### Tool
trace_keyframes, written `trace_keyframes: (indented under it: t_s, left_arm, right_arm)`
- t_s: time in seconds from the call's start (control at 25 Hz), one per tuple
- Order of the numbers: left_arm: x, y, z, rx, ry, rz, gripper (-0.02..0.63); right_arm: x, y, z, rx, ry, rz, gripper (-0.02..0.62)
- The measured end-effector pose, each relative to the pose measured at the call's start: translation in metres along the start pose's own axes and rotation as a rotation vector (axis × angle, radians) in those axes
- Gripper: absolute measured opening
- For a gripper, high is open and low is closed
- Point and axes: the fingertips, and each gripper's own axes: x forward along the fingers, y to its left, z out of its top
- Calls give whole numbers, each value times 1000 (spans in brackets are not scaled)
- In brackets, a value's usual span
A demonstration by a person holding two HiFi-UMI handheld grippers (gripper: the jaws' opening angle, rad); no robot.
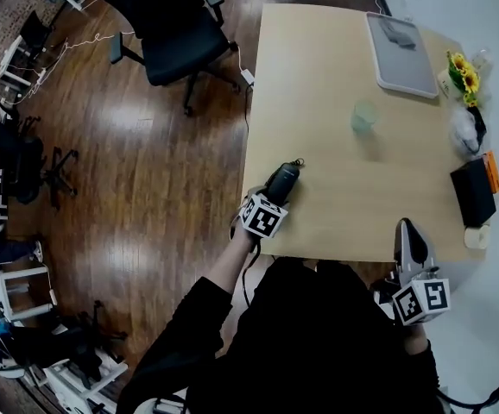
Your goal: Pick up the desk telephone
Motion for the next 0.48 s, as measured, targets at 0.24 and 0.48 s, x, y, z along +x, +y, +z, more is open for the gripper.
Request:
trace_keyframes:
  t_s: [0.24, 0.48]
  left_arm:
    - [17, -5, 0, -52, 58, -3, 285]
    - [15, 0, 4, -50, 61, 9, 276]
  right_arm:
    - [32, -2, 23, -37, -23, 98, 0]
    - [44, -26, 31, -4, -27, 94, 1]
